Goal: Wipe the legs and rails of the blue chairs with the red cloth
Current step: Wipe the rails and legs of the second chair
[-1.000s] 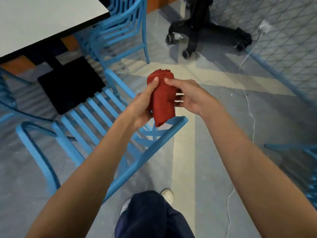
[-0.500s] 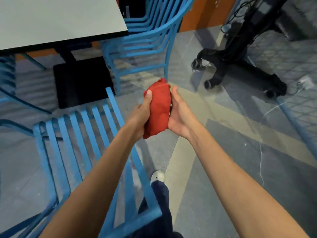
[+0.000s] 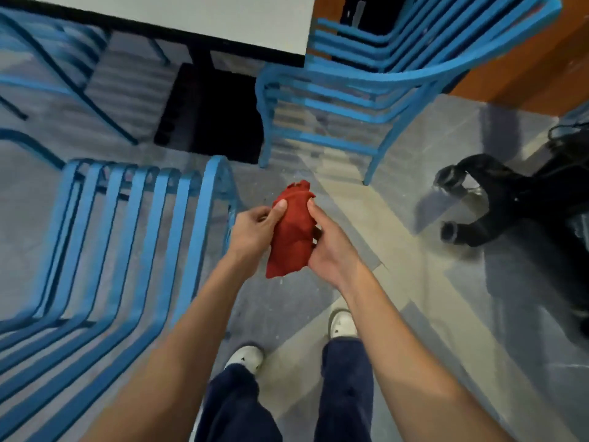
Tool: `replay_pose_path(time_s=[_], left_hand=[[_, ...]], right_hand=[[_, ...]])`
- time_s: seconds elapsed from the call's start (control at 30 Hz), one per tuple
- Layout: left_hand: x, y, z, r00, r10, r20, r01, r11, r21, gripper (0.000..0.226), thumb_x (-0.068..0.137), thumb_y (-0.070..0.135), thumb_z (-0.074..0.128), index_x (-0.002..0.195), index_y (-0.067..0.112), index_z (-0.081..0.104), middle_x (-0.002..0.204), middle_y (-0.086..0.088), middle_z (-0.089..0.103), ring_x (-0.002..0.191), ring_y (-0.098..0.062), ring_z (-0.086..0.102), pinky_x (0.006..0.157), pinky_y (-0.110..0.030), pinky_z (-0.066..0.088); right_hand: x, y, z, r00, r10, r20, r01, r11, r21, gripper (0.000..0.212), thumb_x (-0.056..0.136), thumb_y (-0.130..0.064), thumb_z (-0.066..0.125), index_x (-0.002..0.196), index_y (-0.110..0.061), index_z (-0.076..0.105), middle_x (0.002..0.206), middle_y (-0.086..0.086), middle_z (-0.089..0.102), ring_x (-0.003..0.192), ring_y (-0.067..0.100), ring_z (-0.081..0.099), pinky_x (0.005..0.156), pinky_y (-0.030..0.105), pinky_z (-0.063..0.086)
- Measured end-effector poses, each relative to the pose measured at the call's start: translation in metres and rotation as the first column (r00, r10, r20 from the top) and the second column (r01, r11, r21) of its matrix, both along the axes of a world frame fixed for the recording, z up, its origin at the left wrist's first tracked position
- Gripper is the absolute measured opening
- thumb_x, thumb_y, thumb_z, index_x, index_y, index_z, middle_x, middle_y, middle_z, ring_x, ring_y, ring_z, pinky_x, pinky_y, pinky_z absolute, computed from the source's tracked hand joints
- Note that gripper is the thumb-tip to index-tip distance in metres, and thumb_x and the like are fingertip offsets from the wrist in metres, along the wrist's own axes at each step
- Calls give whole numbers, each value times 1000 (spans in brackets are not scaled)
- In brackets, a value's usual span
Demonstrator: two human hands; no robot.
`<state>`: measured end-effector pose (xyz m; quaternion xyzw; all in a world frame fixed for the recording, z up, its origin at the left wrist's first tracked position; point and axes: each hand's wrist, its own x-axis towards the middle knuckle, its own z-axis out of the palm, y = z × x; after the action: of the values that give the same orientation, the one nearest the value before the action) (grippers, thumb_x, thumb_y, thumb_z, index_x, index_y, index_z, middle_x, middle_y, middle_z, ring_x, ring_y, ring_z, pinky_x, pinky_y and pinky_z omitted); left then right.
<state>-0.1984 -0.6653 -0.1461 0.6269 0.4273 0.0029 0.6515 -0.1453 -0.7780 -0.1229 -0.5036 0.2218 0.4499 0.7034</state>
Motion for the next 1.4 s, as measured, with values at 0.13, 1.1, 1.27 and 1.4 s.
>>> replay_pose_path(time_s=[0.13,1.1,1.27,1.4], left_hand=[[27,-9,-35,983,185,-14,-186,982,-40,29,88,37,62,89,9,69,66,1,61,52,-5,52,46,-15,41],[69,127,-346,888,322,-327,-19,738,675,73,72,55,70,131,19,46,123,-10,55,111,-28,54,89,-42,46],[69,134,-365,892,303,-334,-18,764,645,52,70,39,78,113,20,56,107,2,62,93,-17,58,81,-35,50],[67,125,-377,887,410,-214,-104,628,771,28,73,28,76,98,21,64,99,4,67,88,-17,62,73,-30,49]], right_hand=[[44,2,-36,985,165,54,-167,985,31,17,96,-30,55,100,-19,67,83,1,70,76,10,69,66,26,58],[148,149,-432,884,396,250,-400,916,-33,39,95,-2,49,98,-36,69,117,5,68,100,20,68,80,33,56],[152,173,-489,855,433,286,-425,900,-93,43,93,-7,50,87,-42,74,119,2,67,106,23,65,91,41,55],[153,179,-528,822,458,338,-409,888,-208,32,93,-11,51,93,-38,69,106,-6,69,99,17,62,95,38,50]])
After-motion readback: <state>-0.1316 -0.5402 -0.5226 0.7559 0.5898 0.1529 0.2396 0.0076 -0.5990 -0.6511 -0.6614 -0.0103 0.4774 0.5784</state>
